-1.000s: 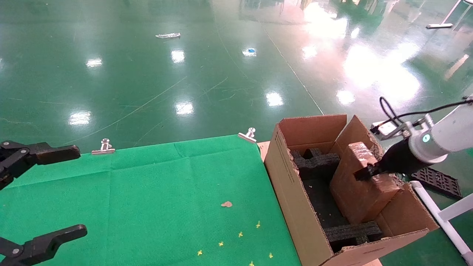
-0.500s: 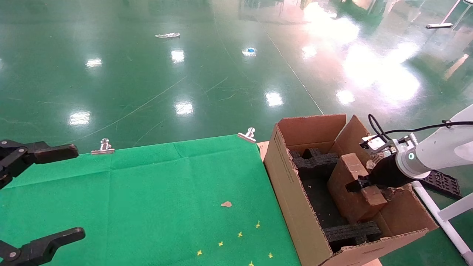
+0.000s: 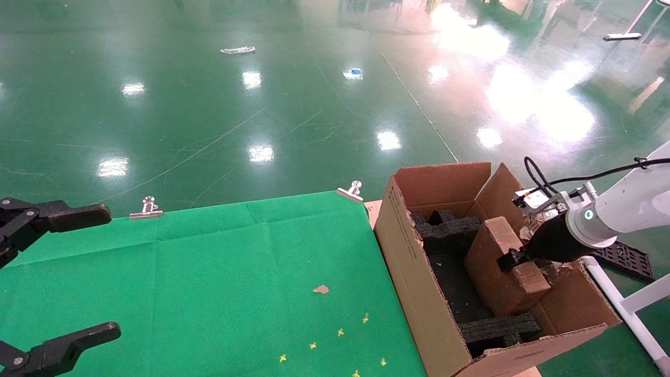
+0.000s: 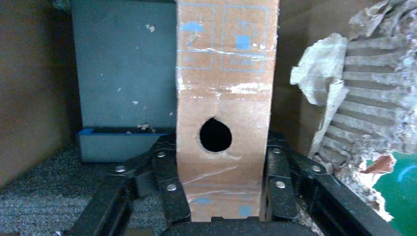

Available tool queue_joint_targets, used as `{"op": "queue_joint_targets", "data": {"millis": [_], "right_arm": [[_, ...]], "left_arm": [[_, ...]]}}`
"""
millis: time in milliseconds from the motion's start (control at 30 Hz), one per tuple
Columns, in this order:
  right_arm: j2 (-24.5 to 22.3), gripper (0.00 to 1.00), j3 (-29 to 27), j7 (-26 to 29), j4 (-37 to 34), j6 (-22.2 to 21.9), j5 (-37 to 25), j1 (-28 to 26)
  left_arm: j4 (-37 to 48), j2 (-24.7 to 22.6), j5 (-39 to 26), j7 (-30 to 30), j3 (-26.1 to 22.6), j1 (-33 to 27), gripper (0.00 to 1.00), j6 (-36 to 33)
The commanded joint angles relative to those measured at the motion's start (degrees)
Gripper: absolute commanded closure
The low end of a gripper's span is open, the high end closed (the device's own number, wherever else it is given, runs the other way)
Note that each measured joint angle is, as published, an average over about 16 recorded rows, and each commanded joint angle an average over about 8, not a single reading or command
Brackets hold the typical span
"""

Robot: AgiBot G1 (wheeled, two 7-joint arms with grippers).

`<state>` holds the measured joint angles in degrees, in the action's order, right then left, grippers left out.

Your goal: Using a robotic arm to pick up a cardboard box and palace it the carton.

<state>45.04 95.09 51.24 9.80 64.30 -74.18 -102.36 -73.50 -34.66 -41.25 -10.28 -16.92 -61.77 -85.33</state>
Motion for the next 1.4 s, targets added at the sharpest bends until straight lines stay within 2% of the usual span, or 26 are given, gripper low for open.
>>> {"op": "queue_joint_targets", "data": {"millis": [33, 567, 700, 833, 1067, 1233, 1400], "right_arm": [[0.2, 0.00, 0.1, -0.1, -0.4, 0.2, -0.1, -0.1], [0.7, 0.00, -0.1, -1.8, -1.5, 1.8, -0.1, -2.6], [0.1, 0.00, -0.7, -3.5, -0.4, 3.1, 0.4, -7.0], [-1.1, 0.00, -1.6, -5.8, 1.6, 5.1, 1.0, -13.6], [-4.5, 0.00, -3.4, -9.3, 7.6, 7.4, 1.9, -24.0], [-7.4, 0.00, -4.4, -10.5, 13.2, 6.8, 2.5, -27.1], [-9.2, 0.00, -5.1, -10.4, 17.0, 5.3, 2.9, -27.2]], "left_arm": [[0.0, 0.0, 0.0, 0.0, 0.0, 0.0, 0.00, 0.0], [0.0, 0.0, 0.0, 0.0, -0.1, 0.0, 0.00, 0.0], [0.0, 0.0, 0.0, 0.0, -0.1, 0.0, 0.00, 0.0], [0.0, 0.0, 0.1, 0.0, -0.1, 0.0, 0.00, 0.0], [0.0, 0.0, 0.1, 0.1, -0.1, 0.0, 0.00, 0.0], [0.0, 0.0, 0.1, 0.1, -0.1, 0.0, 0.00, 0.1], [0.0, 0.1, 0.1, 0.1, -0.1, 0.0, 0.00, 0.1]]}}
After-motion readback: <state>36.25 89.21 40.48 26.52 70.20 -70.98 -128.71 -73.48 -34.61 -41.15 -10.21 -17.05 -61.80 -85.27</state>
